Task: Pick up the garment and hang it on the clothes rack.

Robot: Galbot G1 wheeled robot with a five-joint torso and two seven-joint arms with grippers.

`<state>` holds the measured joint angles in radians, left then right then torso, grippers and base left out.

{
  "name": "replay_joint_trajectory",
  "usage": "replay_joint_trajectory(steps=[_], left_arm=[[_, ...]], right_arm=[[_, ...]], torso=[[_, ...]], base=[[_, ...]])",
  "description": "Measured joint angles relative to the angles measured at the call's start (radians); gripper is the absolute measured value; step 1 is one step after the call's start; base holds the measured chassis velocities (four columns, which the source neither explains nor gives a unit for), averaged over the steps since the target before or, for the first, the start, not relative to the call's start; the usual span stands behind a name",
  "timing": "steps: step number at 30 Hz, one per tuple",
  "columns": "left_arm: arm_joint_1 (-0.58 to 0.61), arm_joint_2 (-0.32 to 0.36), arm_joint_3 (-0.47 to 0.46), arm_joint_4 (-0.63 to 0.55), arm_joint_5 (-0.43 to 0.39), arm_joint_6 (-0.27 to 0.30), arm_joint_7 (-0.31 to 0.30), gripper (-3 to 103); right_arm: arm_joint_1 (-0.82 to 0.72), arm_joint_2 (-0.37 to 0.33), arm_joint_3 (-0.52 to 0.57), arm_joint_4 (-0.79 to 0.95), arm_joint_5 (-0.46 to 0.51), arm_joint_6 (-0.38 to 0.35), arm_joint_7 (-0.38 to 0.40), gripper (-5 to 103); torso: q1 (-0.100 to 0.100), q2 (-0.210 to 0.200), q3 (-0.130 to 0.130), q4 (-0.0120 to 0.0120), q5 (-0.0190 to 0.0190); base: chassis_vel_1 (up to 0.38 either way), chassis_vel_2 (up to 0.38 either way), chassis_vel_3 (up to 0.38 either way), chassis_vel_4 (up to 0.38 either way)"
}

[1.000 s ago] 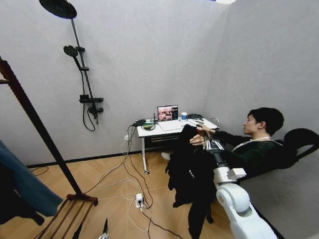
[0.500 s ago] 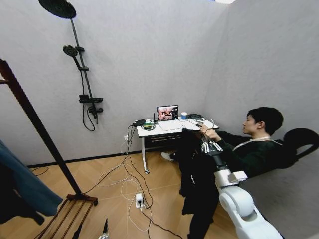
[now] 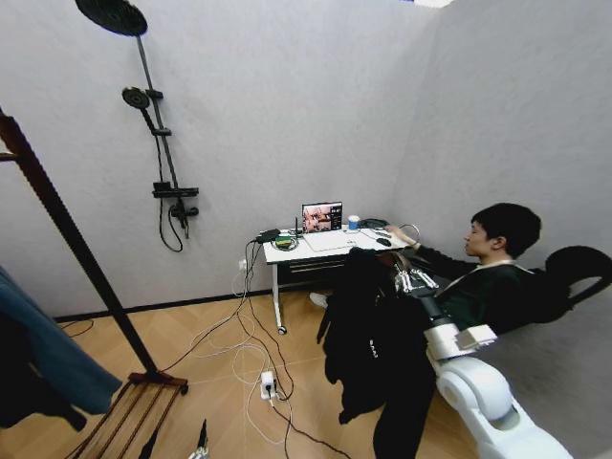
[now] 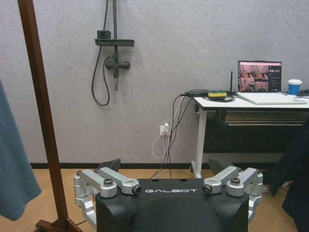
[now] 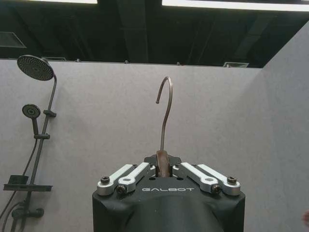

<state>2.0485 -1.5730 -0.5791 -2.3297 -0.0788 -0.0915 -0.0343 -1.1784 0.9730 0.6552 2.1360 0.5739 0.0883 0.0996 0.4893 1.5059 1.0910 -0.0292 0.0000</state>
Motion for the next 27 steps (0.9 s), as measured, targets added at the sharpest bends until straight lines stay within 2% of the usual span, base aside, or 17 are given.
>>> replay_joint_trajectory(steps=[13, 27], left_arm=[[0.000, 0.000, 0.000, 0.000, 0.000, 0.000, 0.000, 100], [0.000, 0.000, 0.000, 0.000, 0.000, 0.000, 0.000, 100]], right_arm=[[0.046, -0.005, -0.035, -0.017, 0.021, -0.012, -0.013, 9], [0.066, -0.010, -0.033, -0.024, 0.031, -0.022, -0.019, 9]], torso=[[0.000, 0.000, 0.000, 0.0000, 0.0000], [0.000, 0.000, 0.000, 0.0001, -0.0002]], base=[[0.071, 0.067, 0.066, 0.059], [0.119, 0.107, 0.121, 0.126]])
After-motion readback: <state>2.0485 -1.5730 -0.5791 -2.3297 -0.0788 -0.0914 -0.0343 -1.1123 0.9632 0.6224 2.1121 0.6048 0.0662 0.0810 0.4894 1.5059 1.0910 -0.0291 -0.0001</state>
